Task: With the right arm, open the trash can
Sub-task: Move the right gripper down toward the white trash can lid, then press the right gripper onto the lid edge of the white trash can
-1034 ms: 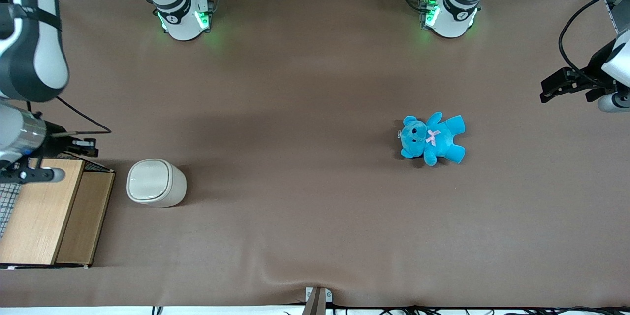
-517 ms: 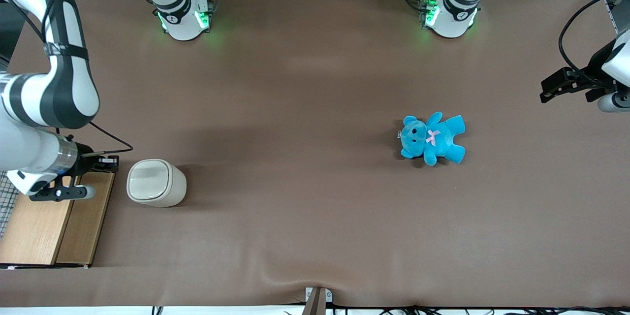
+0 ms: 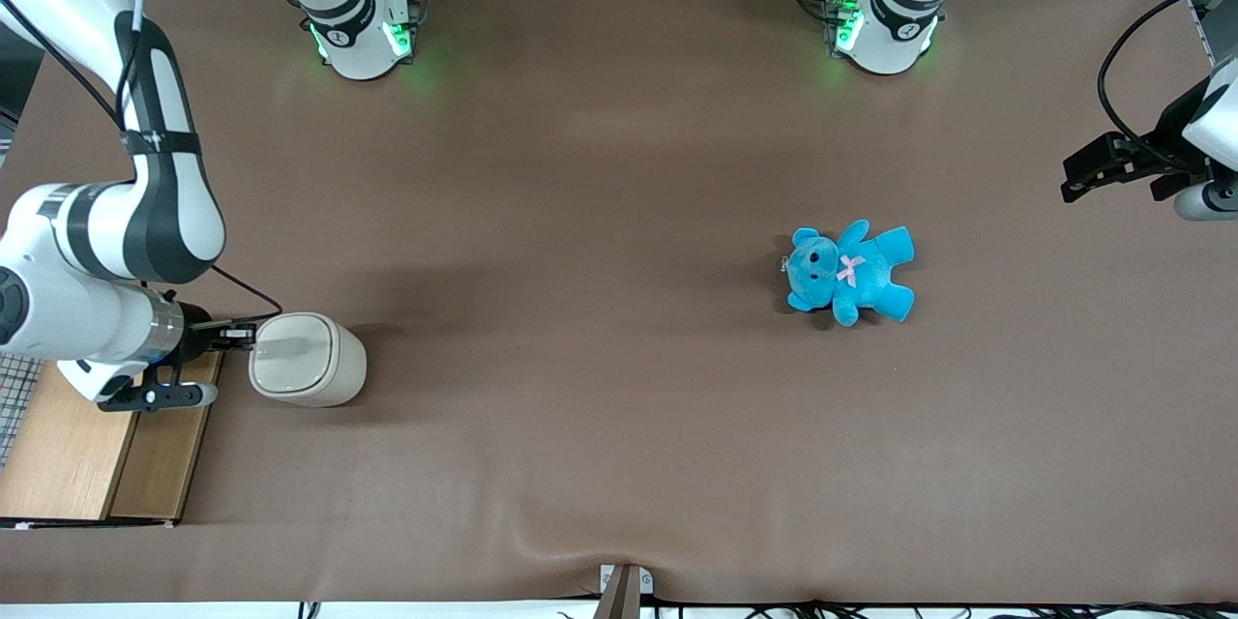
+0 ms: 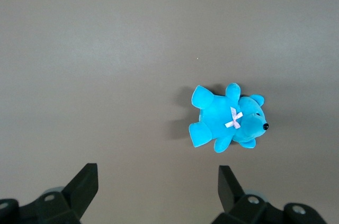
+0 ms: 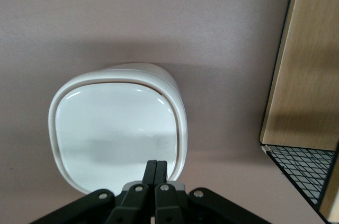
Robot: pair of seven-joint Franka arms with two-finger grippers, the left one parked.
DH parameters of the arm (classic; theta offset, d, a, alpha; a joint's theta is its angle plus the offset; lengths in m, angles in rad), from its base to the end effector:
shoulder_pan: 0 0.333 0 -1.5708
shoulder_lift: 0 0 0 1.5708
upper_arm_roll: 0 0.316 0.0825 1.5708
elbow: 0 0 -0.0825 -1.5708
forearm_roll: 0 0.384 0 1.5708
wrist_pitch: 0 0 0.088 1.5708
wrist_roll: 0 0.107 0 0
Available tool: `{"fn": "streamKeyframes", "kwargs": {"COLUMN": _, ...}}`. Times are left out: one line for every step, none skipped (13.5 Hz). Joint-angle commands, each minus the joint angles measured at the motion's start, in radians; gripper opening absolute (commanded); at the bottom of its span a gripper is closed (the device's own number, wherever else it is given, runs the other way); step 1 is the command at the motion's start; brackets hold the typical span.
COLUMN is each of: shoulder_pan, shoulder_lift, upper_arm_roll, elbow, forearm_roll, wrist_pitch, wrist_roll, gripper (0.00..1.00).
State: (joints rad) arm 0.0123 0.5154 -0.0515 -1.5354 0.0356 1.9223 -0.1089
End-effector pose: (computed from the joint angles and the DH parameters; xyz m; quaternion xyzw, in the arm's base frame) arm 0.6795 -0.0193 0.3461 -0.9975 -0.0301 0.0634 0.0081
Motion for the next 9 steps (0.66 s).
{"fn": "streamKeyframes", "kwargs": {"shoulder_pan": -0.002, "shoulder_lift": 0.011, "upper_arm_roll": 0.001, "elbow": 0.006, "forearm_roll": 0.003, "wrist_pitch": 0.010, "wrist_roll": -0.014, "gripper": 0.00}}
{"fn": "streamKeyframes", "kwargs": {"shoulder_pan": -0.002, "shoulder_lift": 0.015, "upper_arm_roll": 0.001, "elbow": 0.006, "forearm_roll": 0.003, "wrist_pitch": 0.021, "wrist_roll": -0.014, "gripper": 0.00}}
{"fn": "streamKeyframes", "kwargs": {"shoulder_pan": -0.003, "shoulder_lift": 0.020, "upper_arm_roll": 0.001, "elbow": 0.006, "forearm_roll": 0.003, "wrist_pitch": 0.027, "wrist_roll": -0.014, "gripper": 0.00}}
{"fn": "streamKeyframes", "kwargs": {"shoulder_pan": -0.005, "shoulder_lift": 0.022, "upper_arm_roll": 0.001, "elbow": 0.008, "forearm_roll": 0.003, "wrist_pitch": 0.035, "wrist_roll": -0.014, "gripper": 0.00}}
{"fn": "streamKeyframes", "kwargs": {"shoulder_pan": -0.005, "shoulder_lift": 0.025, "upper_arm_roll": 0.001, "elbow": 0.006, "forearm_roll": 0.003, "wrist_pitch": 0.038, "wrist_roll": -0.014, "gripper": 0.00}}
{"fn": "streamKeyframes", "kwargs": {"shoulder_pan": -0.005, "shoulder_lift": 0.029, "upper_arm_roll": 0.001, "elbow": 0.006, "forearm_roll": 0.003, "wrist_pitch": 0.041, "wrist_roll": -0.014, "gripper": 0.00}}
{"fn": "streamKeyframes", "kwargs": {"shoulder_pan": -0.005, "shoulder_lift": 0.031, "upper_arm_roll": 0.001, "elbow": 0.008, "forearm_roll": 0.003, "wrist_pitch": 0.043, "wrist_roll": -0.014, "gripper": 0.00}}
{"fn": "streamKeyframes", "kwargs": {"shoulder_pan": -0.005, "shoulder_lift": 0.032, "upper_arm_roll": 0.001, "elbow": 0.006, "forearm_roll": 0.003, "wrist_pitch": 0.043, "wrist_roll": -0.014, "gripper": 0.00}}
{"fn": "streamKeyframes", "kwargs": {"shoulder_pan": -0.005, "shoulder_lift": 0.034, "upper_arm_roll": 0.001, "elbow": 0.006, "forearm_roll": 0.004, "wrist_pitch": 0.044, "wrist_roll": -0.014, "gripper": 0.00}}
